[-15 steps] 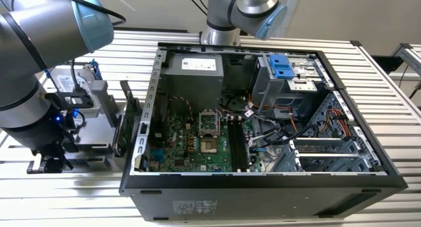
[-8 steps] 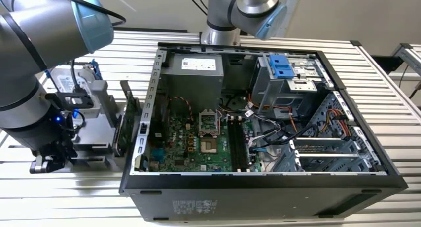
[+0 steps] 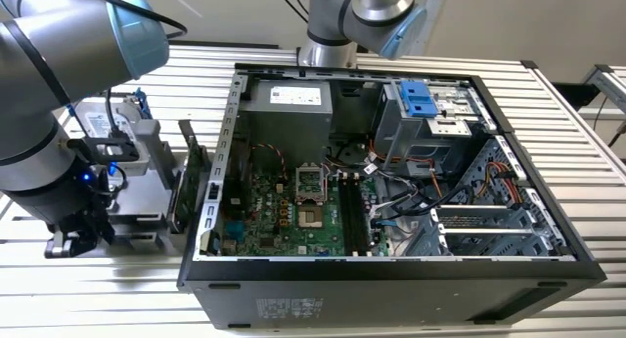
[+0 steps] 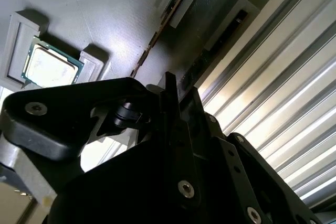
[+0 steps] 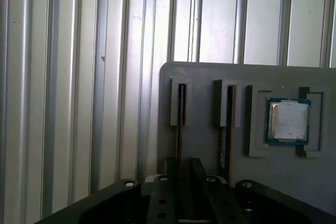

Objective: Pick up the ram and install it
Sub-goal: 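Pick up the ram and move it above insertion slot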

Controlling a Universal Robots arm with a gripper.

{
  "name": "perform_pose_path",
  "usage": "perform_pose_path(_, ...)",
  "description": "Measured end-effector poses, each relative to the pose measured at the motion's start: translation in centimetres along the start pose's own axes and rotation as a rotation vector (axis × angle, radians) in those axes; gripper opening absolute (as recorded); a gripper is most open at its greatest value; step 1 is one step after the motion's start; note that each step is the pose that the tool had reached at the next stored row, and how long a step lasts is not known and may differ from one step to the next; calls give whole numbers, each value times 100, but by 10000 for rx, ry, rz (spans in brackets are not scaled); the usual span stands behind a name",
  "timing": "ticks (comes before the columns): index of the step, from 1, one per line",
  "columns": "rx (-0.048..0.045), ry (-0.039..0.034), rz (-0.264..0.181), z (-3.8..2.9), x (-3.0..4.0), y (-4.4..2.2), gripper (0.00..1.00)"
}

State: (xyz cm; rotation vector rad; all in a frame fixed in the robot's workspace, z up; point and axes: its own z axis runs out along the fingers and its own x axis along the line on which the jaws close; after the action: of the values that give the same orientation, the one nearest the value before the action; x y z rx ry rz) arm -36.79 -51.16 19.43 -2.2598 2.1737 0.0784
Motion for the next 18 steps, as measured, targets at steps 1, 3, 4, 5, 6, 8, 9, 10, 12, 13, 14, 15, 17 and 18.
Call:
perform_pose_path(1, -1, 2, 0, 0, 0, 0, 0)
perform_pose_path(3, -1, -1, 0, 0, 0, 0, 0)
perform_pose_path(4, -1, -1, -1, 0, 0, 0, 0)
perform_pose_path(5, -1, 0, -1, 0, 0, 0, 0)
perform_pose_path(6, 0, 0, 0, 0, 0, 0, 0)
perform_pose_path(8, 0, -1, 0, 1, 0, 1, 0)
perform_pose_path(9, 0, -1, 0, 1, 0, 1, 0)
perform_pose_path(10, 0, -1, 0, 1, 0, 1, 0)
perform_pose_path(12, 1, -1, 0, 2, 0, 1, 0)
perform_pose_path(13, 0, -1, 0, 2, 0, 2, 0)
perform_pose_path(14, 0, 0, -1, 1, 0, 2, 0)
perform_pose_path(15, 0, 0, 0, 2, 0, 2, 0)
perform_pose_path(17, 0, -1, 0, 1, 0, 2, 0)
perform_pose_path(18, 2, -3, 0, 0, 0, 2, 0)
